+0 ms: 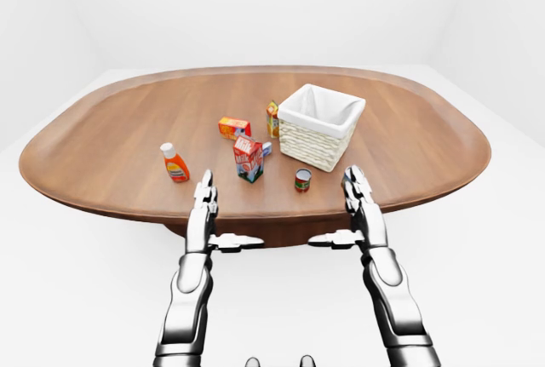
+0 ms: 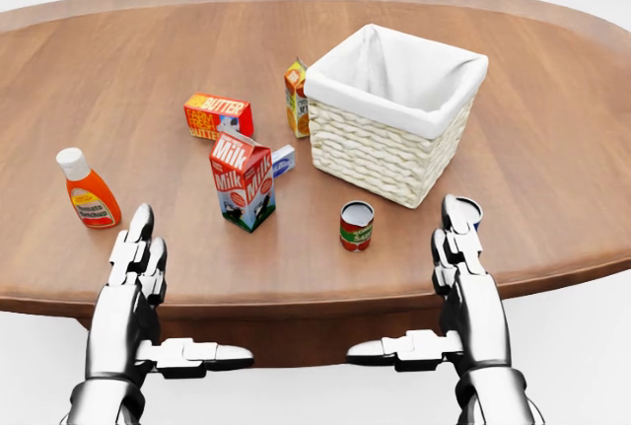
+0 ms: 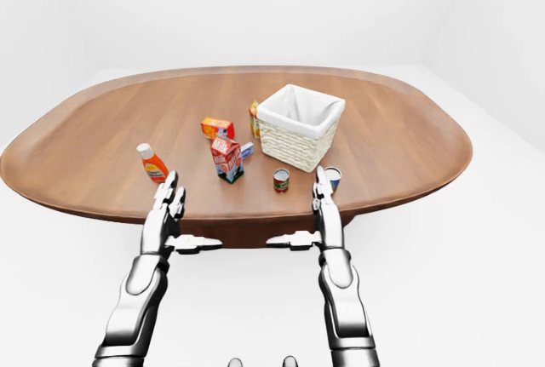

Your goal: Pick up the alphabet soup, and put it in the basket.

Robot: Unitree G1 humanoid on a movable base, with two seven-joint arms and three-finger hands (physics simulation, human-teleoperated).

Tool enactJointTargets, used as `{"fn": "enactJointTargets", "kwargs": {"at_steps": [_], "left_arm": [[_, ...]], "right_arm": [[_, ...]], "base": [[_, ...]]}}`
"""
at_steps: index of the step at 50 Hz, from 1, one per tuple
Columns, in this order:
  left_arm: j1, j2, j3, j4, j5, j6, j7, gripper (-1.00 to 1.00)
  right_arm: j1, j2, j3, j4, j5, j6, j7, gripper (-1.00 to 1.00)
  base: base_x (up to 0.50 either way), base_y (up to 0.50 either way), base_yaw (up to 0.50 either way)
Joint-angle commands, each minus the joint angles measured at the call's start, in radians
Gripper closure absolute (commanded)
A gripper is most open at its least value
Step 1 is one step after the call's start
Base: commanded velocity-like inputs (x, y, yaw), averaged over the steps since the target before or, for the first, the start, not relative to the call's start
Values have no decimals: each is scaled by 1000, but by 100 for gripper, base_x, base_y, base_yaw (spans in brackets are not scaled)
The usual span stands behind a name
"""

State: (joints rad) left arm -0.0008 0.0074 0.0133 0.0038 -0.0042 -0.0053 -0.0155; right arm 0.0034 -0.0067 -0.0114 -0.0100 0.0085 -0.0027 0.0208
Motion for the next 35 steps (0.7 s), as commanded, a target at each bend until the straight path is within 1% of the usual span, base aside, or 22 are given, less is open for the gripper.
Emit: {"fn": "enactJointTargets", "kwargs": {"at_steps": [1, 2, 3, 4, 5, 6, 8, 9, 10, 11, 12, 13, 16, 18, 20, 21, 22, 23, 25, 32, 35], "left_arm": [[-3, 12, 21, 11, -3, -17, -24, -100], [-3, 12, 21, 14, -3, -19, -25, -100], [3, 11, 16, 7, 2, -17, -27, -100], [4, 11, 15, 4, 2, -16, -28, -100], [4, 11, 15, 4, 2, -16, -28, -100], [12, 9, 11, -21, 3, -1, -29, -100], [9, 10, 11, -12, 9, -11, -29, -100], [8, 10, 12, -9, 9, -14, -30, -100], [8, 10, 12, -8, 9, -14, -30, -100], [6, 11, 12, 0, 11, -23, -31, -100], [7, 10, 12, 0, 13, -26, -31, -100], [7, 10, 12, 1, 13, -29, -31, -100], [9, 9, 11, -10, 16, -36, -29, -100], [10, 8, 13, -23, 13, -37, -27, -100], [10, 6, 17, -43, 8, -48, -20, -100], [9, 5, 21, -52, 1, -56, -16, -100], [9, 5, 20, -52, 0, -56, -15, -100], [6, 4, 29, -81, -5, -74, -2, -100], [9, 2, 37, -118, -27, -82, 6, -100], [11, 7, 36, -150, -27, -82, 6, -100], [22, 5, 38, -203, -41, -82, 9, -100]], "right_arm": [[9, -9, -14, -20, 12, -13, 38, -100], [9, -9, -13, -18, 9, -16, 38, -100], [11, -9, -13, -24, 7, -14, 36, -100], [6, -10, -16, -11, 7, -23, 38, -100], [6, -10, -16, -9, 7, -24, 38, -100], [8, -9, -15, -13, 6, -22, 37, -100], [7, -10, -15, -12, 4, -24, 37, -100], [6, -10, -15, -4, 1, -33, 37, -100], [6, -10, -15, -4, 1, -33, 37, -100], [12, -9, -11, -19, -5, -27, 35, -100], [12, -9, -10, -22, -7, -27, 35, -100], [9, -10, -12, -12, -10, -37, 34, -100], [9, -10, -12, -17, -16, -51, 33, -100], [11, -9, -12, -31, -14, -48, 32, -100], [7, -11, -17, -24, -14, -68, 31, -100], [7, -10, -17, -30, -15, -74, 28, -100], [7, -10, -17, -31, -15, -74, 28, -100], [3, -9, -22, -42, -10, -85, 25, -100], [12, -6, -18, -80, 2, -85, 29, -100], [16, -4, -23, -137, 35, -85, 26, -100], [16, -3, -23, -152, 42, -85, 25, -100]], "base": [[0, 0, 0], [0, 0, 0], [0, 0, 0], [0, 0, 0], [0, 0, 0], [0, 0, 0], [0, 0, 0], [0, 0, 0], [0, 0, 0], [0, 0, 0], [0, 0, 0], [0, 0, 0], [0, 0, 0], [0, 0, 0], [0, 0, 0], [0, 0, 0], [0, 0, 0], [0, 0, 0], [0, 0, 0], [0, 0, 0], [0, 0, 0]]}}
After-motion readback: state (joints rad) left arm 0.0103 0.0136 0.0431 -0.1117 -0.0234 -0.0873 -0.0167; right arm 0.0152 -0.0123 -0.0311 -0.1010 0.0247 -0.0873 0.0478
